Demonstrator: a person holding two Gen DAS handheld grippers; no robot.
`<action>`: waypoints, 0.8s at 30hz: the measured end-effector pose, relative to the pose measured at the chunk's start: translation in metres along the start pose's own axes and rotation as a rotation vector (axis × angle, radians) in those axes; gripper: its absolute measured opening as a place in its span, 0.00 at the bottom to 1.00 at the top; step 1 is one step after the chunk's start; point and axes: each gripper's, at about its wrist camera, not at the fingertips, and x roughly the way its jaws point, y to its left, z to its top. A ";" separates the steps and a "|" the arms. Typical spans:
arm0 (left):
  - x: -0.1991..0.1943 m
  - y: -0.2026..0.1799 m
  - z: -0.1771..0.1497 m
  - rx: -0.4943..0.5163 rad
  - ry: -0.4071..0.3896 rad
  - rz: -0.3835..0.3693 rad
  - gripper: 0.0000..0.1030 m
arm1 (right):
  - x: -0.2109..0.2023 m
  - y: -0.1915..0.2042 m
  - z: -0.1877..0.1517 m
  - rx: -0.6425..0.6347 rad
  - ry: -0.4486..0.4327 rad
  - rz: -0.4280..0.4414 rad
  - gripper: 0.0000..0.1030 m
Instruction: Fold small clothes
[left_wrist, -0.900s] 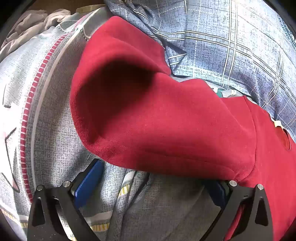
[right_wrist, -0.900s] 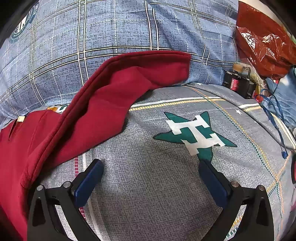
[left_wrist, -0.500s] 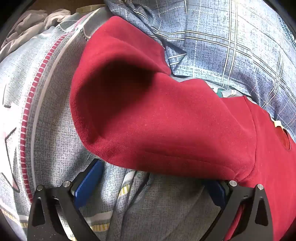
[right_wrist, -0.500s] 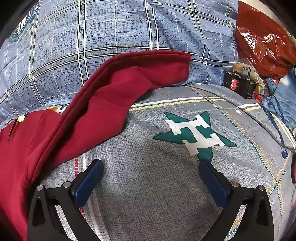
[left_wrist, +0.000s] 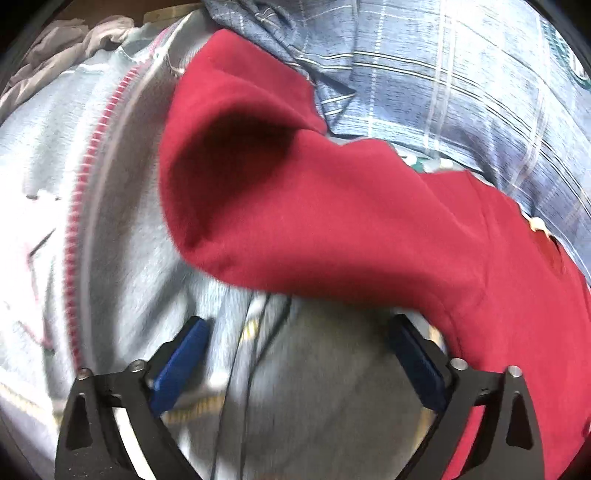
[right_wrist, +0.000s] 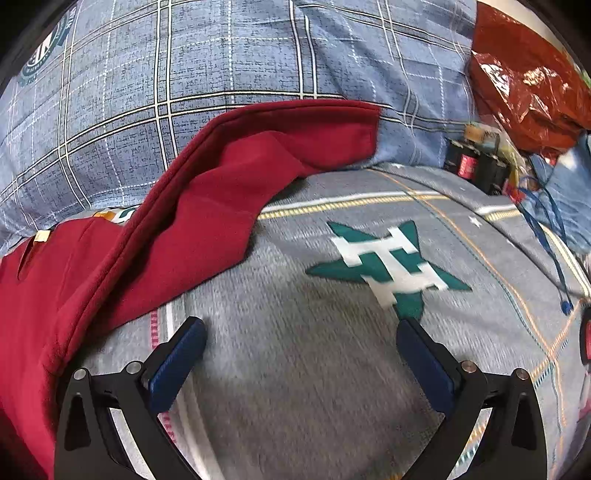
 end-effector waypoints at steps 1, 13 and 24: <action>-0.009 0.000 -0.003 0.014 -0.013 -0.007 0.91 | -0.005 0.000 -0.002 0.001 0.020 0.019 1.00; -0.137 -0.024 -0.050 0.167 -0.182 -0.132 0.92 | -0.173 -0.015 -0.052 -0.064 -0.046 0.209 1.00; -0.169 -0.058 -0.069 0.285 -0.222 -0.183 0.92 | -0.274 0.035 -0.045 -0.130 -0.052 0.520 1.00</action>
